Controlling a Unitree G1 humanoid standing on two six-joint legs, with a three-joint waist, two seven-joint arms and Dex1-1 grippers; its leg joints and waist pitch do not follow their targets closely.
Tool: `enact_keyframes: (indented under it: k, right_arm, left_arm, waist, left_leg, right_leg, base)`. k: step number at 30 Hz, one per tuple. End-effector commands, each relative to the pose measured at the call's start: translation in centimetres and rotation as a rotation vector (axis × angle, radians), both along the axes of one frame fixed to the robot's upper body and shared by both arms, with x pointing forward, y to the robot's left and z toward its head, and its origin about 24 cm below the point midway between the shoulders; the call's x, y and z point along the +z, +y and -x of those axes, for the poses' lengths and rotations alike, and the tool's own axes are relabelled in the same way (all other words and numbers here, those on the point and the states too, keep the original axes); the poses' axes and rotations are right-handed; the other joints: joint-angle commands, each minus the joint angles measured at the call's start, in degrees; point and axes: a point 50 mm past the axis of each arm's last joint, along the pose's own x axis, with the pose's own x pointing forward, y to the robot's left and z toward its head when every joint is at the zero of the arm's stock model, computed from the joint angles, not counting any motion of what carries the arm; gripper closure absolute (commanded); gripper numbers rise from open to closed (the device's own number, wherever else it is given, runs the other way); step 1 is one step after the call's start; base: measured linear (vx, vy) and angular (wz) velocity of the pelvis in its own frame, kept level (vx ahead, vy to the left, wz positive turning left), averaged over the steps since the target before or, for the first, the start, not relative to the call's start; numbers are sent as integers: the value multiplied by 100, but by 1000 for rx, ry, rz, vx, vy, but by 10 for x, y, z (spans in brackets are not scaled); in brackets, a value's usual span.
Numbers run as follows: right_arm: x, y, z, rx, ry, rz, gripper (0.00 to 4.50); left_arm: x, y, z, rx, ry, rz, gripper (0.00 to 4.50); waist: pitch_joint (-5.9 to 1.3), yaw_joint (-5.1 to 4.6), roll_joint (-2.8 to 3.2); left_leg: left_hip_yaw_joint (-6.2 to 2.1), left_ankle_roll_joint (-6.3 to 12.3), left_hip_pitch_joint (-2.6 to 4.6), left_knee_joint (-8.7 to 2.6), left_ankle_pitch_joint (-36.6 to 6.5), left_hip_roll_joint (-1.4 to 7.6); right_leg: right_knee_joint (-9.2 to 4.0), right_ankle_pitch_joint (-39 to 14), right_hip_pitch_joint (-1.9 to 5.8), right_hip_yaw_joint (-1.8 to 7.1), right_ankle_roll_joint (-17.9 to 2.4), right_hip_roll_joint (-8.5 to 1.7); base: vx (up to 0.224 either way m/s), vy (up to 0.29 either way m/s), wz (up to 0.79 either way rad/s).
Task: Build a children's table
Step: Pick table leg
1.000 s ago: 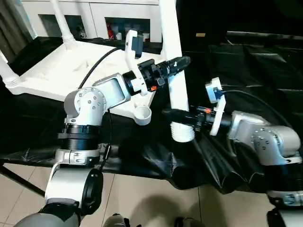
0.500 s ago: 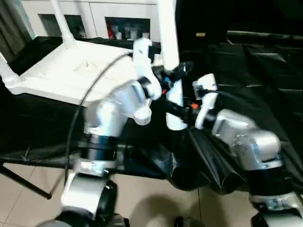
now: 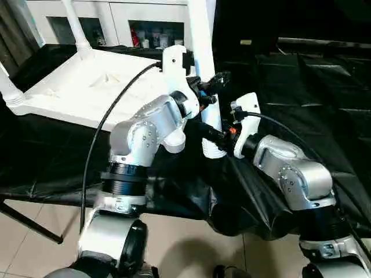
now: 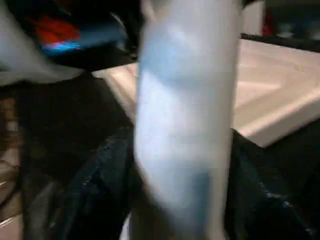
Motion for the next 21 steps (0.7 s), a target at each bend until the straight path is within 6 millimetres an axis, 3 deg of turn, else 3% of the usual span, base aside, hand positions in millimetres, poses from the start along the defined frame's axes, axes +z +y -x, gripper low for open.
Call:
enact_keyframes:
  k: [1, 5, 7, 13, 14, 17, 19, 21]
  right_arm:
    - [8, -6, 2, 36, -28, -25, 160]
    - [11, -16, 2, 101, 1, -22, 138]
    - [13, -21, 3, 128, 14, -33, 137]
    - [9, -25, 4, 177, 48, 8, 137]
    - [7, -25, 4, 176, 57, 12, 172]
    - [1, -25, 6, 187, 88, 16, 175]
    - [0, -24, 7, 196, 99, 16, 212]
    - [-1, -25, 7, 200, 115, 16, 217]
  left_arm:
    - [9, -5, 5, -85, -46, -21, 261]
    - [10, -9, 10, -187, -70, -50, 262]
    - [11, -10, 12, -230, -79, -55, 262]
    - [16, -18, 20, -324, -92, -24, 262]
    - [16, -19, 21, -329, -93, -22, 262]
    - [17, -20, 21, -325, -98, -14, 262]
    - [18, -20, 20, -325, -94, -3, 262]
    - [19, -21, 21, -340, -102, -2, 262]
  waist:
    - [-608, 23, -69]
    - [-632, 51, -39]
    - [-637, 76, -33]
    - [-627, 71, -36]
    - [-625, 63, -45]
    - [-625, 60, -39]
    - [-624, 55, -19]
    - [-620, 49, -53]
  left_leg:
    - [51, 241, 69, -360, -671, -55]
    - [58, 270, 96, -344, -647, -41]
    - [54, 269, 74, -339, -632, -39]
    - [54, 226, 62, -332, -760, -47]
    - [55, 217, 63, -331, -766, -46]
    - [53, 203, 65, -331, -802, -54]
    - [45, 181, 67, -334, -825, -52]
    - [50, 173, 68, -339, -868, -58]
  right_leg:
    - [-376, -1439, 442, 71, -947, -208]
    - [-353, -1262, 433, 68, -1138, -205]
    - [-335, -1150, 455, 70, -1212, -214]
    - [-358, -1411, 465, 65, -1190, -226]
    - [-363, -1461, 460, 64, -1166, -220]
    - [-388, -1636, 455, 56, -1100, -210]
    - [-391, -1698, 448, 52, -1065, -209]
    - [-409, -1780, 450, 48, -1035, -202]
  base:
    - [0, 0, 0]
    - [0, 0, 0]
    - [0, 0, 0]
    - [0, 0, 0]
    - [0, 0, 0]
    - [0, 0, 0]
    - [0, 0, 0]
    - [0, 0, 0]
